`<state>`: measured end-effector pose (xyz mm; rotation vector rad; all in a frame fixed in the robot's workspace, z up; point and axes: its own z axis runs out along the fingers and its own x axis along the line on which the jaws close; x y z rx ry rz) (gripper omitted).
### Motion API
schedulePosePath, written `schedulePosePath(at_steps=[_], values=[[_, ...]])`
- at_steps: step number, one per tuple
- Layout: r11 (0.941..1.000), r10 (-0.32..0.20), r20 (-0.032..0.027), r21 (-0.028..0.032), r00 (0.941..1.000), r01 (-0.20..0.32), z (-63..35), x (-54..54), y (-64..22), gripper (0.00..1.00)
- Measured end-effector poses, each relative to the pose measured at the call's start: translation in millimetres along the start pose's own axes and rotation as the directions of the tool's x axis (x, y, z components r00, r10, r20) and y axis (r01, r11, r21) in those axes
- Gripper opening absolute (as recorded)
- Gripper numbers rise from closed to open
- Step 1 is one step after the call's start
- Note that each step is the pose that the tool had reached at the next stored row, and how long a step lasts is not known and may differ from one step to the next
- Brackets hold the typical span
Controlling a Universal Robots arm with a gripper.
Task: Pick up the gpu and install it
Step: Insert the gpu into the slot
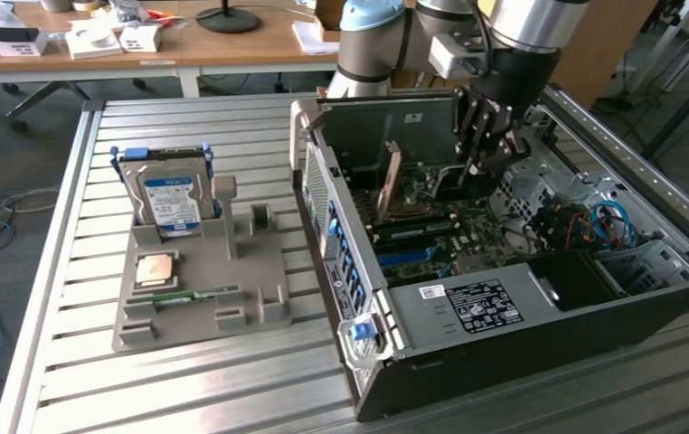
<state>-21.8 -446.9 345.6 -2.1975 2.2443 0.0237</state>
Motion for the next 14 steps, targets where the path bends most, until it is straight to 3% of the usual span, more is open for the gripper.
schedulePosePath(at_steps=[14], values=[[1.0, -0.002, -0.0001, 0.0, 1.0, 0.002, 17.7, 2.9, 3.8, 0.27]])
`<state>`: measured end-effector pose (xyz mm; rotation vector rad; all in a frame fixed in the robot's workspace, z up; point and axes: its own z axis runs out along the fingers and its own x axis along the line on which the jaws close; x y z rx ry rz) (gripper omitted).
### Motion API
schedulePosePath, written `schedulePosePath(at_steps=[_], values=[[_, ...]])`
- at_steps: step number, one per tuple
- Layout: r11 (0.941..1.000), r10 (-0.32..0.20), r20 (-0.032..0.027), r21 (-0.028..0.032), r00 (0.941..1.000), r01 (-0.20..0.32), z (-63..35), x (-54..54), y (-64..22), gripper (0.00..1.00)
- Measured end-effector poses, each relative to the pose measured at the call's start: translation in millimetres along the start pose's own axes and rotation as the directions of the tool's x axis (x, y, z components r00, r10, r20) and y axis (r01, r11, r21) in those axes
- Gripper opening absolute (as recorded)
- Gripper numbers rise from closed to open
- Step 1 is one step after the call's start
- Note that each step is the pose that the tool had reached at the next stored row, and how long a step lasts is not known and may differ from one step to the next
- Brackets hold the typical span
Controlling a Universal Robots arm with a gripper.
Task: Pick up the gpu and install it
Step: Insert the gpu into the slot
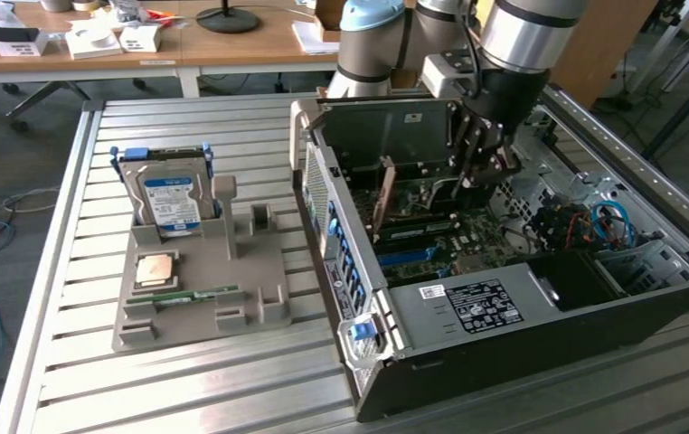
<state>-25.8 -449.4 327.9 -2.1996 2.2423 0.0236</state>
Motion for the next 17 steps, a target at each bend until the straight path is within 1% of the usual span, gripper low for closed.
schedulePosePath(at_steps=[4, 8, 13, 17], values=[[1.0, -0.001, 0.0001, 0.0001, 1.0, 0.001, 3.2, 1.1, 1.3, 0.27], [1.0, -0.001, 0.0001, 0.0, 1.0, 0.001, 3.6, 1.3, 1.5, 0.27], [1.0, -0.001, 0.0001, 0.0, 1.0, 0.001, 3.5, 9.7, 1.5, 0.27], [1.0, -0.001, 0.0002, 0.0001, 1.0, 0.001, 3.5, 10.4, 1.5, 0.27]])
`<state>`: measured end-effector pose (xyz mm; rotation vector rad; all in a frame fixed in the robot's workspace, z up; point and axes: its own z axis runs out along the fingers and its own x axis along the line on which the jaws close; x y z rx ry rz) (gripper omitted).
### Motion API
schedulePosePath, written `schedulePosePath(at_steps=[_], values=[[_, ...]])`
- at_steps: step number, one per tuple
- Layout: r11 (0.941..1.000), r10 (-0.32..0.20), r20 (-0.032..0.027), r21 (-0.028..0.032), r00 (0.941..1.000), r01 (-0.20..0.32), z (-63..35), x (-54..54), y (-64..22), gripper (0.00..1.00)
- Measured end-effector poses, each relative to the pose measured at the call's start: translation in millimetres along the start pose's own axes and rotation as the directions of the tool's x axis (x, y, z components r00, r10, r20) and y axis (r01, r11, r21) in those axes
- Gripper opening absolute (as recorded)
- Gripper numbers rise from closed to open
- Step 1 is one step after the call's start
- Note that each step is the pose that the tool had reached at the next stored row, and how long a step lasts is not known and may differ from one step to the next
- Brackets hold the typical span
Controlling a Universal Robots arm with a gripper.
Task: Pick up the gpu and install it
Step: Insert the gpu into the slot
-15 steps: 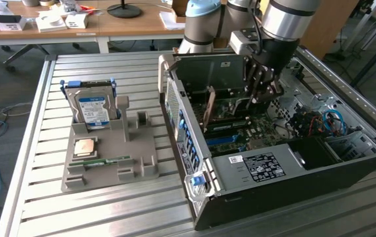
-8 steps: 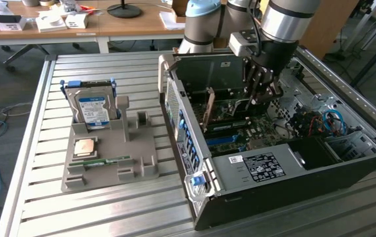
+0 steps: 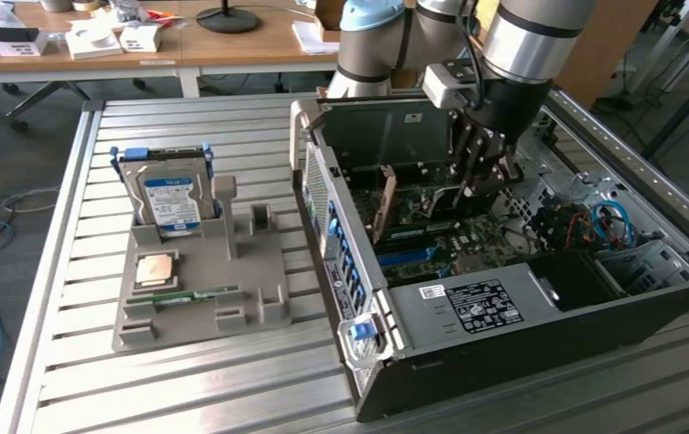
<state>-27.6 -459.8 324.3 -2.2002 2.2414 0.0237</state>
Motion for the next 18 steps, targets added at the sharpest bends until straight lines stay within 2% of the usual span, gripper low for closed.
schedulePosePath(at_steps=[13, 18], values=[[1.0, 0.0, 0.0001, 0.0, 1.0, 0.0, 20.6, 0.3, 1.5, 0.27], [1.0, 0.0, -0.0002, 0.0001, 1.0, 0.0, 21.0, 0.3, 2.2, 0.27]])
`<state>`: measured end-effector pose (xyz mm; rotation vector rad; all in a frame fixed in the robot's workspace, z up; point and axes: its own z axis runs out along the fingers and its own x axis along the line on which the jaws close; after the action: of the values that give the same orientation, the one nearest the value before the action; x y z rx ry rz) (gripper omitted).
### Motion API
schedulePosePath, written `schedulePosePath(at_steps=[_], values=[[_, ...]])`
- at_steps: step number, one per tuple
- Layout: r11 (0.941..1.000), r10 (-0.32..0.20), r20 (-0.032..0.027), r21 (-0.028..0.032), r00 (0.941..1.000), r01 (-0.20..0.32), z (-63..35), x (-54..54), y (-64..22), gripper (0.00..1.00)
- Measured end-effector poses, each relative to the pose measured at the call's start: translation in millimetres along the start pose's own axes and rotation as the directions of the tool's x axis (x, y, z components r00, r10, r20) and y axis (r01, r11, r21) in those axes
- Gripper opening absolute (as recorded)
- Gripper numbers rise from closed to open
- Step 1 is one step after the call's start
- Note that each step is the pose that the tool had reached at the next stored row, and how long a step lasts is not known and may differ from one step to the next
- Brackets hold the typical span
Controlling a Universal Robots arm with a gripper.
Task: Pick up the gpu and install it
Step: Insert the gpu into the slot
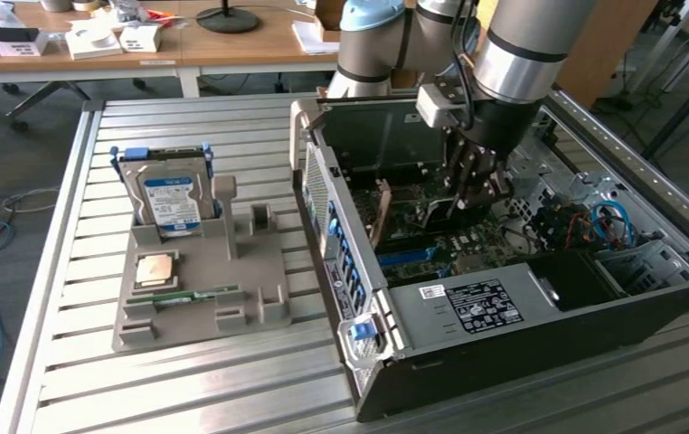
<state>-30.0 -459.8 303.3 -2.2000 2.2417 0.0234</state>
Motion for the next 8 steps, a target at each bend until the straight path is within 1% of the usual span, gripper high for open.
schedulePosePath(at_steps=[4, 8], values=[[1.0, 0.0, 0.0002, 0.0009, 1.0, 0.0, 0.7, 0.0, 6.5, 0.27], [1.0, 0.0, 0.0008, 0.001, 1.0, 0.0, 1.2, 0.0, 6.9, 0.27]])
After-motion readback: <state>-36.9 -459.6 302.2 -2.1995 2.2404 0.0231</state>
